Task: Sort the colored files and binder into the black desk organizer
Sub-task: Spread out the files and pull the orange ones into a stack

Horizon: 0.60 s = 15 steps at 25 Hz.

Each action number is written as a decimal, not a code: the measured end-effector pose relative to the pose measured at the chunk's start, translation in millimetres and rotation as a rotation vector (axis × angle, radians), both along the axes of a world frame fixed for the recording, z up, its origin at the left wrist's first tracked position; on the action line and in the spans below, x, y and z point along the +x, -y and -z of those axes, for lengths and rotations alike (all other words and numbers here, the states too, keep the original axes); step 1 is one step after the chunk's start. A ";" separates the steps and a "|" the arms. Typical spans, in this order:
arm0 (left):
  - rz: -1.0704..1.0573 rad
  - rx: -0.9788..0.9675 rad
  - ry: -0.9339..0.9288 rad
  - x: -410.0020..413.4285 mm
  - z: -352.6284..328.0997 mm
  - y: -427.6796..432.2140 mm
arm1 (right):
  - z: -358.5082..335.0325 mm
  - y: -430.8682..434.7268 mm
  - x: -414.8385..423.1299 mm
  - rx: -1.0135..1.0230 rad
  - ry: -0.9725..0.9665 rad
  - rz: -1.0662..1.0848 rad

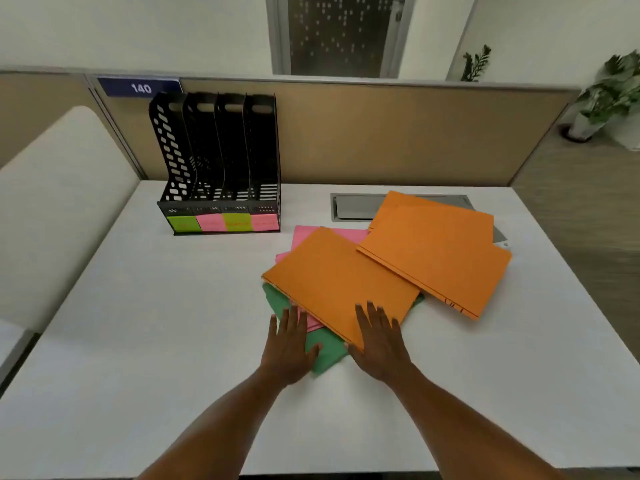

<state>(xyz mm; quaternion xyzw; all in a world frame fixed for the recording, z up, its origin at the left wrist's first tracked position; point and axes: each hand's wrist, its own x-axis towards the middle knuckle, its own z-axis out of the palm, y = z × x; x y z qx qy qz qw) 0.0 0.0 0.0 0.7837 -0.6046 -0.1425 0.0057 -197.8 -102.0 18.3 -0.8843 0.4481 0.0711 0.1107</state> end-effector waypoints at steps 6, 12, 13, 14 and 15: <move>0.037 0.160 -0.023 -9.9 26.6 -24.2 | 21.5 -9.8 -11.3 0.008 -0.179 -0.059; 0.002 0.098 -0.099 -2.7 16.0 -18.9 | 5.8 -5.0 6.6 -0.111 -0.215 -0.110; -0.032 0.010 -0.104 -0.2 9.8 -15.1 | -3.0 -3.5 10.3 -0.184 -0.164 -0.116; -0.078 -0.102 -0.104 3.9 1.8 -8.9 | -14.9 -2.7 14.6 -0.265 -0.104 -0.118; -0.120 -0.209 -0.098 9.3 -8.4 -0.2 | -31.5 -2.7 19.4 -0.321 -0.053 -0.122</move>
